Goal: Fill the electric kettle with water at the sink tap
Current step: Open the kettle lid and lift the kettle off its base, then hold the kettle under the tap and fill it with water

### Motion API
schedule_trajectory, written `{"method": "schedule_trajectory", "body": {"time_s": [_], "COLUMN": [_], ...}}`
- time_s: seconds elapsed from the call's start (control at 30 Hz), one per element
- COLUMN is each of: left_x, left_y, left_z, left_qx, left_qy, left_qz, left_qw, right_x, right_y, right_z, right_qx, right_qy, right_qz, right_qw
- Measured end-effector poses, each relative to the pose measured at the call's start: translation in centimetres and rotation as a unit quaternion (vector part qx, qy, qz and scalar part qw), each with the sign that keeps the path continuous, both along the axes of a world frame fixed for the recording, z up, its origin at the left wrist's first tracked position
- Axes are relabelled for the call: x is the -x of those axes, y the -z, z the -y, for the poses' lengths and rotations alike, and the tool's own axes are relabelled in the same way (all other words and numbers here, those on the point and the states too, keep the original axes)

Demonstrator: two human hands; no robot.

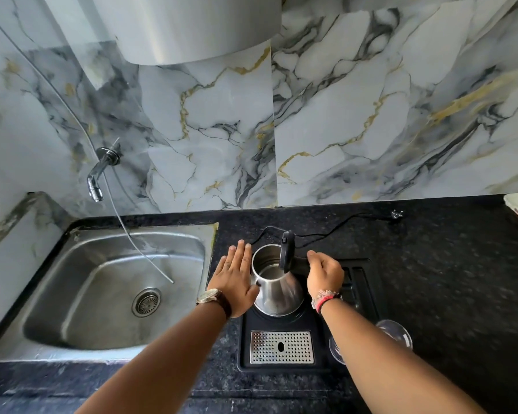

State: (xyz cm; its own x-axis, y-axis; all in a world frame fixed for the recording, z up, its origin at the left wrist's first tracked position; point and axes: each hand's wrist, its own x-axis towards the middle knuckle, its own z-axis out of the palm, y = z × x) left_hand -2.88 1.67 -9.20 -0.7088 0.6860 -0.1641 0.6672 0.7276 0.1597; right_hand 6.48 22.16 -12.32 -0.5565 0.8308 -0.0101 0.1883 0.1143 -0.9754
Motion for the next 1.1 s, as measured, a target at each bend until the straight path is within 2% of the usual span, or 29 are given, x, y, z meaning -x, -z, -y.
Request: {"method": "schedule_trajectory", "body": {"time_s": [0.27, 0.5, 0.63, 0.73, 0.97, 1.03, 1.1], "left_x": [2.7, 7.8, 11.5, 15.7, 25.3, 28.2, 31.8], "left_y": [-4.8, -5.8, -4.6, -2.9, -0.2, -0.7, -2.2], "left_z": [4.0, 11.7, 17.4, 22.7, 32.9, 34.4, 34.7], "left_qx": [-0.092, -0.101, -0.159, -0.186, -0.177, -0.146, -0.142], "left_qy": [0.007, -0.041, -0.055, -0.037, -0.017, -0.029, -0.086], "left_qz": [-0.043, -0.060, 0.014, 0.032, 0.068, 0.046, 0.003], "left_qw": [0.995, 0.992, 0.986, 0.981, 0.982, 0.988, 0.986], "right_x": [4.4, 11.6, 15.3, 18.8, 27.3, 29.5, 31.5], "right_y": [-4.4, -5.4, -4.0, -2.7, -0.3, 0.1, 0.3], "right_z": [2.4, 10.0, 15.4, 20.8, 31.2, 33.1, 34.5], "right_qx": [-0.028, -0.028, 0.003, 0.012, 0.048, 0.060, 0.070], "right_qy": [-0.017, -0.039, -0.042, -0.026, 0.000, 0.014, 0.020], "right_qz": [-0.057, -0.075, -0.058, -0.039, -0.016, -0.009, 0.002], "right_qw": [0.998, 0.996, 0.997, 0.999, 0.999, 0.998, 0.997]}}
